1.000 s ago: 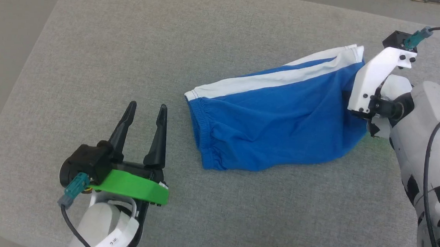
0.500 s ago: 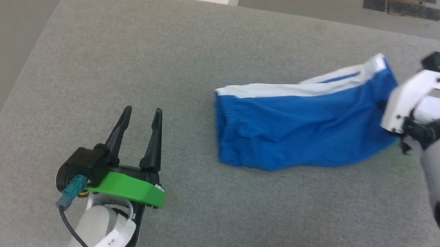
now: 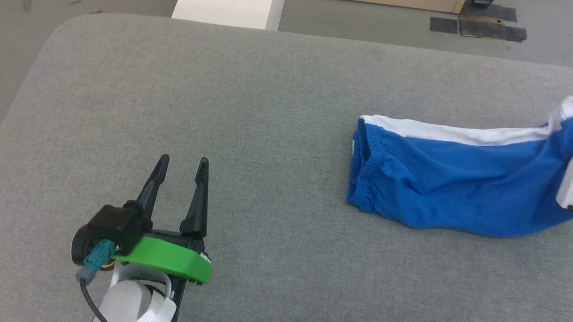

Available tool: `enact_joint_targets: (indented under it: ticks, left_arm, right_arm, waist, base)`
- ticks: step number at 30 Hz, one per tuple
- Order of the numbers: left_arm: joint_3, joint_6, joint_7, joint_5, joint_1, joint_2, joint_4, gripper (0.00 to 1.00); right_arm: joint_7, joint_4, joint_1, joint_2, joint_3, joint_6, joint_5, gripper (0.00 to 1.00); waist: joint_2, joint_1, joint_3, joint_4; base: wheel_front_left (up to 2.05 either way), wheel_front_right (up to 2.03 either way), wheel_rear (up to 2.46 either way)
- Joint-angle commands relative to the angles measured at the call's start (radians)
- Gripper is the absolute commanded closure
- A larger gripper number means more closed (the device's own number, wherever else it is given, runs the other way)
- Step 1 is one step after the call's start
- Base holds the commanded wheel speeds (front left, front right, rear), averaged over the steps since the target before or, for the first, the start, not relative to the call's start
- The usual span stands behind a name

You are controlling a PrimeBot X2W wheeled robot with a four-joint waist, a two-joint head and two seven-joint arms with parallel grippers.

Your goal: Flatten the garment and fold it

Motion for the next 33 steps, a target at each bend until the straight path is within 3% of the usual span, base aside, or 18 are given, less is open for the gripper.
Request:
enact_joint_targets:
  ticks: [1, 8, 15, 21, 27, 33]
  left_arm:
    - [0.001, -0.004, -0.005, 0.006, 0.017, -0.003, 0.004, 0.00]
    - [-0.009, -0.006, -0.005, 0.006, 0.020, -0.003, 0.010, 0.00]
    - [-0.022, -0.008, -0.005, 0.001, 0.009, -0.003, 0.016, 0.00]
    - [-0.031, -0.009, -0.005, -0.009, -0.003, -0.003, 0.018, 0.00]
    - [-0.039, -0.009, -0.005, -0.018, -0.019, -0.003, 0.013, 0.00]
    - [-0.043, -0.008, -0.005, -0.026, -0.041, -0.003, 0.011, 0.00]
  right_arm:
    - [0.007, -0.050, 0.023, 0.018, 0.007, -0.002, -0.024, 1.00]
    - [0.135, -0.403, 0.133, 0.112, 0.087, -0.002, -0.091, 1.00]
    - [0.306, -0.696, 0.204, 0.141, 0.290, -0.002, -0.103, 1.00]
    - [0.392, -0.715, 0.189, 0.124, 0.475, -0.002, -0.063, 1.00]
    - [0.419, -0.628, 0.135, 0.099, 0.638, -0.002, 0.002, 1.00]
    - [0.414, -0.542, 0.071, 0.082, 0.738, -0.002, 0.073, 1.00]
  waist:
    - [-0.0001, 0.0000, -0.009, -0.008]
    - [-0.0001, 0.0000, -0.021, -0.004]
    - [-0.0001, 0.0000, -0.015, 0.021]
    - [-0.0001, 0.0000, 0.001, 0.053]
    - [-0.0001, 0.0000, 0.030, 0.080]
    - [-0.0001, 0.0000, 0.059, 0.095]
  base:
    - [0.00, 0.00, 0.00]
    - [0.00, 0.00, 0.00]
    - [0.00, 0.00, 0.00]
    - [0.00, 0.00, 0.00]
    - [0.00, 0.00, 0.00]
    - [0.00, 0.00, 0.00]
